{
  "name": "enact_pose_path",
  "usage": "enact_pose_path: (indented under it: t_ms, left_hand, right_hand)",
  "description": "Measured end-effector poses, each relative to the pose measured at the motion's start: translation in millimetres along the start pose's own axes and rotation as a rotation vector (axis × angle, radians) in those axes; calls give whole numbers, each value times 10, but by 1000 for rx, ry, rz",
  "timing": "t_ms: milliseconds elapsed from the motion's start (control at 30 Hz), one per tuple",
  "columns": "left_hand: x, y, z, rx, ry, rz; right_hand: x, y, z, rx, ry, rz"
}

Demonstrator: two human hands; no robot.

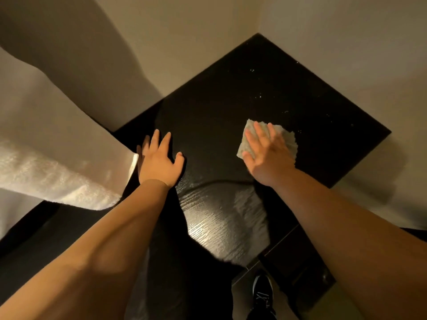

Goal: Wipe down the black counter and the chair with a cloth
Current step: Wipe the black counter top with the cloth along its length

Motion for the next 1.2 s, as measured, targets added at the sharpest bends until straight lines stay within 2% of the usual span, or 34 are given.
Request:
enact_pose_path:
  t_ms: [33, 100, 167, 200, 267, 333, 433, 500, 567, 700, 800, 867, 967, 1033, 1100, 1200]
  left_hand:
    - [-27, 37, 25, 7, -35, -24]
    - [-98, 206, 103, 2, -108, -56]
    - [-189, 506, 218, -41, -140, -70]
    - [-237, 669, 270, -66, -141, -79]
    - [-311, 946, 340, -101, -148, -96]
    - [-361, 1143, 364, -104, -155, -109]
    - [-429, 1392, 397, -83, -176, -120]
    - [-470, 1505, 437, -60, -182, -119]
    - [-508, 1567, 461, -21, -188, -122]
    - [-601, 1737, 521, 22, -188, -137]
    - [-594, 1800, 558, 0, -198, -106]
    - [-585, 1786, 556, 4, -205, -87]
    - [-589, 1786, 560, 0, -212, -79]
    - [-591, 1787, 563, -6, -209, -75]
    - [-588, 1779, 559, -1, -205, -69]
    - [-584, 1787, 557, 6, -207, -64]
  right_hand:
    - [-25, 77, -155, 20, 4, -37]
    - [-106, 323, -539, 188, -10, -78]
    - [-179, 724, -848, 380, -28, -5]
    - [-225, 873, -880, 420, -34, 33]
    - [-290, 921, -742, 507, 4, -27]
    - [-292, 804, -348, 434, 40, -61]
    - [-193, 671, 312, 165, 96, 69]
    - [-215, 735, 362, 87, 86, 6]
    - [-249, 901, 69, 114, -2, -67]
    - [-381, 1523, -596, 353, -27, 14]
    - [-448, 1552, -462, 463, 3, -22]
    - [-450, 1377, -75, 393, 10, -24]
    - [-423, 1175, 584, 137, 56, -1]
    - [-398, 1162, 673, 32, 39, -22]
    - [-406, 1248, 481, 18, -30, -54]
    - [-430, 1604, -205, 200, -94, -12]
Point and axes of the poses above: each hand's wrist, its own y-axis away from the middle knuckle, its own x-axis out of the back of the hand, z = x × y, the point moved 9 cm from there along -y, towards the middle knuckle, and after that the axes turned 6 degrees about y, right-handed, at the moved point
